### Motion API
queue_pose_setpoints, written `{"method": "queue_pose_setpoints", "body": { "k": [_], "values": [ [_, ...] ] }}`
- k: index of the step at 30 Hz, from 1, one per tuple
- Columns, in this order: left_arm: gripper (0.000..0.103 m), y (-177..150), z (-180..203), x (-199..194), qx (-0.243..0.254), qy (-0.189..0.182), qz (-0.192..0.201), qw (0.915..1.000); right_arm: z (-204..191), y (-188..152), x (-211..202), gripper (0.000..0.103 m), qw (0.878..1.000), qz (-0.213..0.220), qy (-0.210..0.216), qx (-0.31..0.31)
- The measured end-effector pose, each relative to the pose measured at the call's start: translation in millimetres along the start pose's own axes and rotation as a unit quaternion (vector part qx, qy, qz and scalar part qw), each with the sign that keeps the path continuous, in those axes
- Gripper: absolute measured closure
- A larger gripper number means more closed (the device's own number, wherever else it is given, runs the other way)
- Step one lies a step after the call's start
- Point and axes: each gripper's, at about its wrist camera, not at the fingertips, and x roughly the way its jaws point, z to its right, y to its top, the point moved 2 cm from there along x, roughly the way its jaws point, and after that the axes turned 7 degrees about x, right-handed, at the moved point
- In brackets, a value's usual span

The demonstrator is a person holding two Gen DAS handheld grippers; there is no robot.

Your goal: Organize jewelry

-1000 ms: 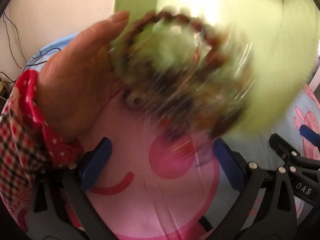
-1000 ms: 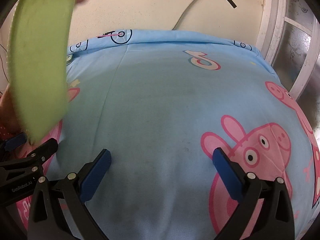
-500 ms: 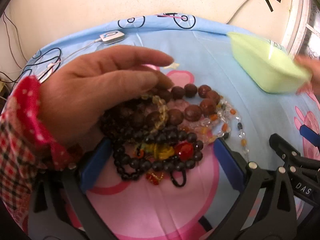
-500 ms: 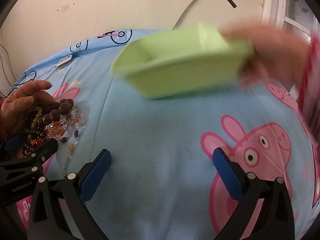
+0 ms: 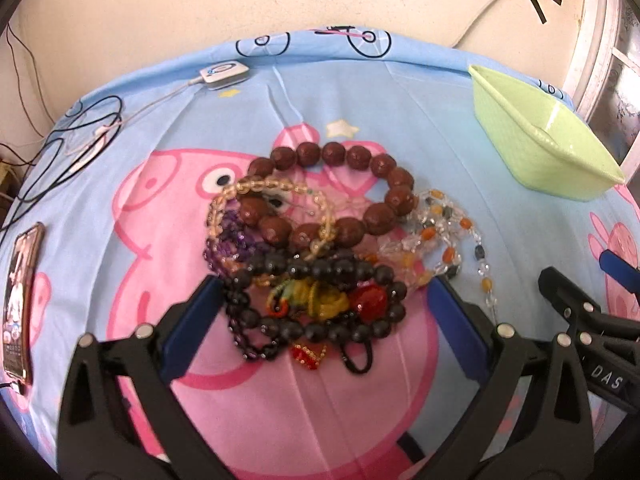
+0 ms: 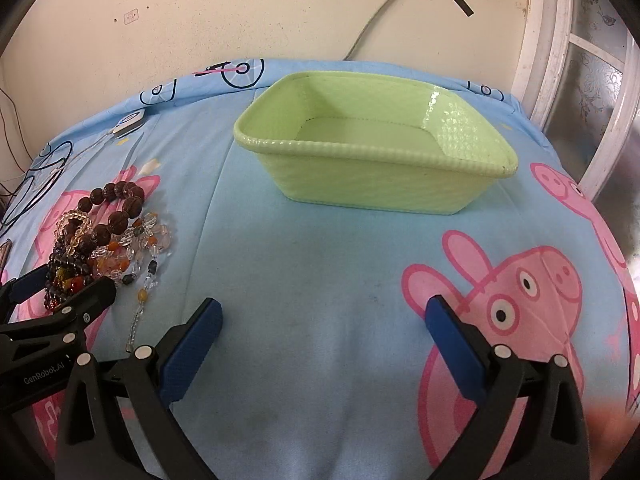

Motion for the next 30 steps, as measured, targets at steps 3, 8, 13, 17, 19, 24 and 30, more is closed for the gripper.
{"method": "queue_pose_setpoints", "body": {
  "k": [3, 8, 13, 17, 19, 24, 30],
  "values": [
    [0.005, 0, 0, 0, 0.000, 0.000, 0.000, 1.0000, 0, 0, 0, 0.023, 1.000, 0.000, 0.000, 0.000],
    [0.005, 0, -1, 0, -0.004, 0.001, 0.000, 1.0000, 0, 0, 0, 0.023, 1.000, 0.000, -0.001, 0.000],
    [0.005, -2, 1, -3, -0.001, 0.001, -0.011, 0.9999, -2, 1, 0, 0.023, 1.000, 0.000, -0.009, 0.010],
    [0.005, -42, -7, -37, 0.013, -0.044, -0.028, 0.9985, 0, -29, -28, 0.023, 0.997, -0.013, 0.061, 0.036],
    [0.005, -66, -16, -54, -0.004, -0.056, -0.019, 0.9982, 1, -53, -49, 0.023, 0.993, -0.013, 0.104, 0.060],
    [0.005, -99, -14, -77, -0.005, -0.061, -0.009, 0.9981, 7, -92, -80, 0.023, 0.978, 0.026, 0.164, 0.123],
    [0.005, -98, -6, -73, 0.006, -0.028, -0.025, 0.9993, 10, -95, -84, 0.023, 0.975, 0.039, 0.176, 0.127]
  ]
}}
